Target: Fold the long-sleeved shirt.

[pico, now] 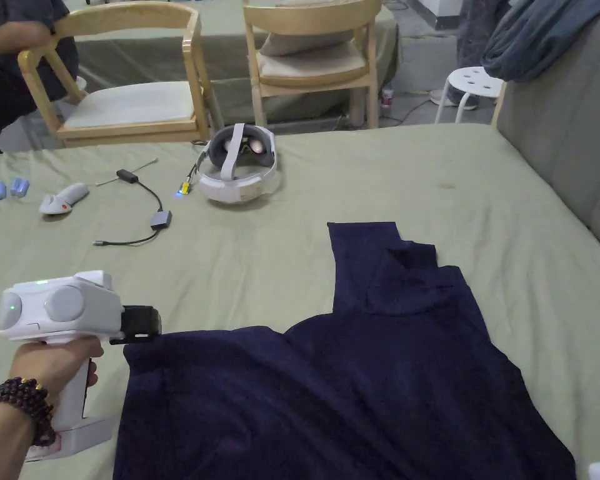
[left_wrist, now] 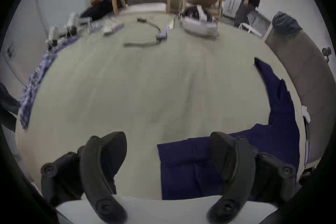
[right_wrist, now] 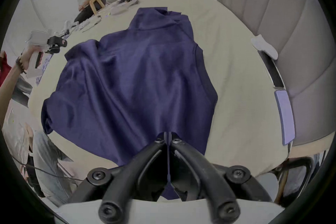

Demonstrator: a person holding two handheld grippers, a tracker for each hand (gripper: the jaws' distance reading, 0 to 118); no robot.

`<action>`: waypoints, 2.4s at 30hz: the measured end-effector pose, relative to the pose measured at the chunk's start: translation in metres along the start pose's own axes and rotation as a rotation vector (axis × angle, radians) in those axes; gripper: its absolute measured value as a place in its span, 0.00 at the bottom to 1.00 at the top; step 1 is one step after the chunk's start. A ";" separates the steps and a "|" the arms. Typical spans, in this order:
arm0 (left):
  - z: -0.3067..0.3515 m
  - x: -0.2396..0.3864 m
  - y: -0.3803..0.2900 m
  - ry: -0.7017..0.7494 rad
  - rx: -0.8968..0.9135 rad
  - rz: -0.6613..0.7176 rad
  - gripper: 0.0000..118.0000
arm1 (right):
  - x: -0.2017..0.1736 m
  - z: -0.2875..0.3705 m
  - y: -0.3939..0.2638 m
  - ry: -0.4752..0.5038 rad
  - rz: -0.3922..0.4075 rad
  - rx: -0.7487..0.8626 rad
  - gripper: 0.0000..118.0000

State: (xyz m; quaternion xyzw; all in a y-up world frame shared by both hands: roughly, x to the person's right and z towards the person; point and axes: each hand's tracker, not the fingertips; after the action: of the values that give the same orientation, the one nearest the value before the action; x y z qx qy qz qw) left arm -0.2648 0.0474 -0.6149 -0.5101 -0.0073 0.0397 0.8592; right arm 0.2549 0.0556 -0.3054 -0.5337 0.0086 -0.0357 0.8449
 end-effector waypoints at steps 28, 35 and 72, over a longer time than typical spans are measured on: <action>0.059 0.000 -0.024 -0.125 0.107 -0.043 0.13 | 0.004 -0.029 -0.040 0.038 -0.096 -0.122 0.61; 0.071 0.000 -0.023 -0.116 0.127 -0.054 0.13 | -0.009 -0.020 -0.043 0.046 -0.049 -0.052 0.06; 0.440 0.079 0.280 -0.050 0.902 0.025 0.13 | 0.037 0.347 0.527 -0.258 0.048 0.855 0.06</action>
State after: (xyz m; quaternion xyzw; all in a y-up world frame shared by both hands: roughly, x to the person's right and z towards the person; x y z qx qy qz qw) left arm -0.2259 0.5726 -0.6514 -0.0837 -0.0038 0.0614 0.9946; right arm 0.3373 0.5915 -0.6311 -0.1363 -0.1000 0.0504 0.9843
